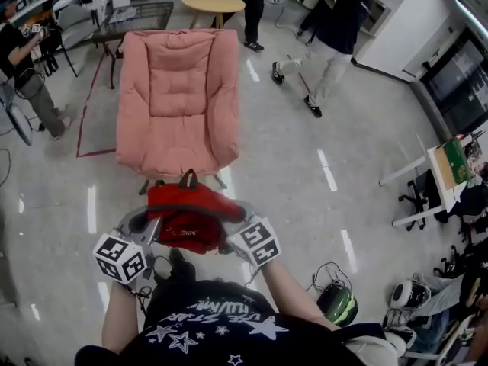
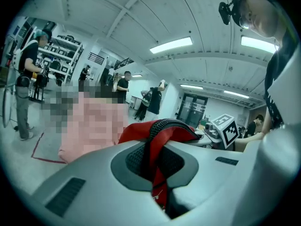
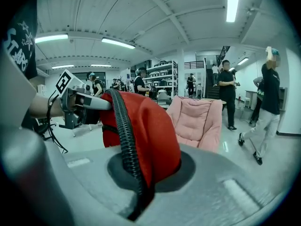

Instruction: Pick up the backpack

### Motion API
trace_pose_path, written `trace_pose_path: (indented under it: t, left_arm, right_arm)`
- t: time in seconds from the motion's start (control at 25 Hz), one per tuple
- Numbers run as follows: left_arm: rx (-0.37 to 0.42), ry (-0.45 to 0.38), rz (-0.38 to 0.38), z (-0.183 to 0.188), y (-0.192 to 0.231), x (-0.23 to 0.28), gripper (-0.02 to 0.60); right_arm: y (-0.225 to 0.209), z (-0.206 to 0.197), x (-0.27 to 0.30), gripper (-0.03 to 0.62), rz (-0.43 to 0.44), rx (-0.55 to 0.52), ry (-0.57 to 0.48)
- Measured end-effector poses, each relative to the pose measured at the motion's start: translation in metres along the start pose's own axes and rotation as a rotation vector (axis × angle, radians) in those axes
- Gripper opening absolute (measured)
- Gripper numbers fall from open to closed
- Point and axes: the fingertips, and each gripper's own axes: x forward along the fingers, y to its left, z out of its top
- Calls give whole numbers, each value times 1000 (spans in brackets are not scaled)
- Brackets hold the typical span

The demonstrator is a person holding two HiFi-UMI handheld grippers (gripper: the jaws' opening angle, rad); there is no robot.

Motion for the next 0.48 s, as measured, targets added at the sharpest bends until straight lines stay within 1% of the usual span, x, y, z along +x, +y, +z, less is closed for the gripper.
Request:
trace_pose_path:
  t: [0.2,0.48]
  left_arm:
    - [23,0,15,-13,-34,-11,18]
    - [33,-17,46,-32,-81,-32,18]
  right_arm:
    - [10,-17,-32,8,15,7,-7]
    - [28,-35,-75,8,35,-20,-20]
